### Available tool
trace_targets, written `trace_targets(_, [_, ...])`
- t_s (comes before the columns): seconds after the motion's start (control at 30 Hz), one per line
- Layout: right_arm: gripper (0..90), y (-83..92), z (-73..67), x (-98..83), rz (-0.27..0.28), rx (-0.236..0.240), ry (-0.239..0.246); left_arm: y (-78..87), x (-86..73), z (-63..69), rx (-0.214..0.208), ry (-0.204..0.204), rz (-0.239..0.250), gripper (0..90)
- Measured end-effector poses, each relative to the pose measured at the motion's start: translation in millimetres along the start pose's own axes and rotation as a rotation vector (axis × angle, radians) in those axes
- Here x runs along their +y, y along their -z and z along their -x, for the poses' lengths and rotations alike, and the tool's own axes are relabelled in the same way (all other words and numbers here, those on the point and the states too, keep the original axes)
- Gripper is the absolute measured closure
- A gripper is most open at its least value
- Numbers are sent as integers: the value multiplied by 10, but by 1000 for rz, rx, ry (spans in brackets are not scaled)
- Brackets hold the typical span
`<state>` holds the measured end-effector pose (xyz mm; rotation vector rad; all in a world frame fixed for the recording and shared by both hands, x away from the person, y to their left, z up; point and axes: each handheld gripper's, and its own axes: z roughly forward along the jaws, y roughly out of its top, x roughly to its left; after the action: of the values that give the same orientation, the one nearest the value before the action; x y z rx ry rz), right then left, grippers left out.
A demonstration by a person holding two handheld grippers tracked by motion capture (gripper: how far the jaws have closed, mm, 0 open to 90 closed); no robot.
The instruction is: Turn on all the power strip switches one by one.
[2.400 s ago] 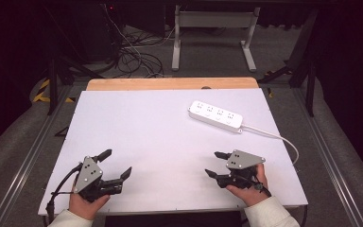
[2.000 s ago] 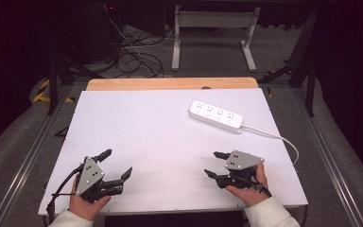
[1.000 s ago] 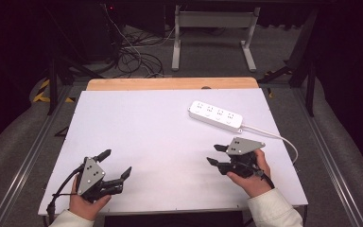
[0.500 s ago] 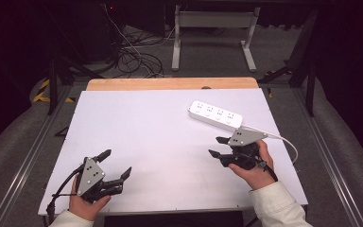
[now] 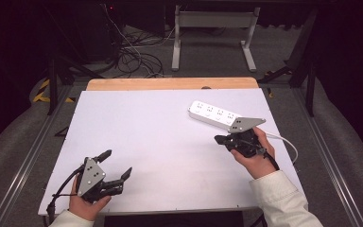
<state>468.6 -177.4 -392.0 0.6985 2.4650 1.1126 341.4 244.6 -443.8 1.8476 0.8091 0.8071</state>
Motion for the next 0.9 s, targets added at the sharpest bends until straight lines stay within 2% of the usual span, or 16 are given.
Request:
trace_targets(0.1, [900,-45,70,12,-28,-48,-31,0,0,0,-4,-2,1,170])
trace_targets(0.23, [900,-74,148,27,-29,-70,-69,-1,-1,1,-5,-2,1,170])
trace_targets(0.3, [900,-110,238,42,-35,-88,-96,-1,0,1,-3,-3,1,170])
trace_targets(0.33, [900,-110,238,42,-35,-88,-96,0,0,2,-3,-4,1,170])
trace_targets(0.43, [900,-166,369,44,-37,-95,-135,0,0,2,-3,-5,0,170])
trace_targets(0.57, [900,-232,477,39,-44,-111,-162,-2,0,-1,-3,-6,-2,170])
trace_targets(0.77, [900,-314,588,16,-33,-136,-183,-6,-2,-1,-2,-6,-4,170])
trace_targets(0.9, [900,-367,677,-3,-38,-147,-218,-6,-3,-3,0,-6,-4,170])
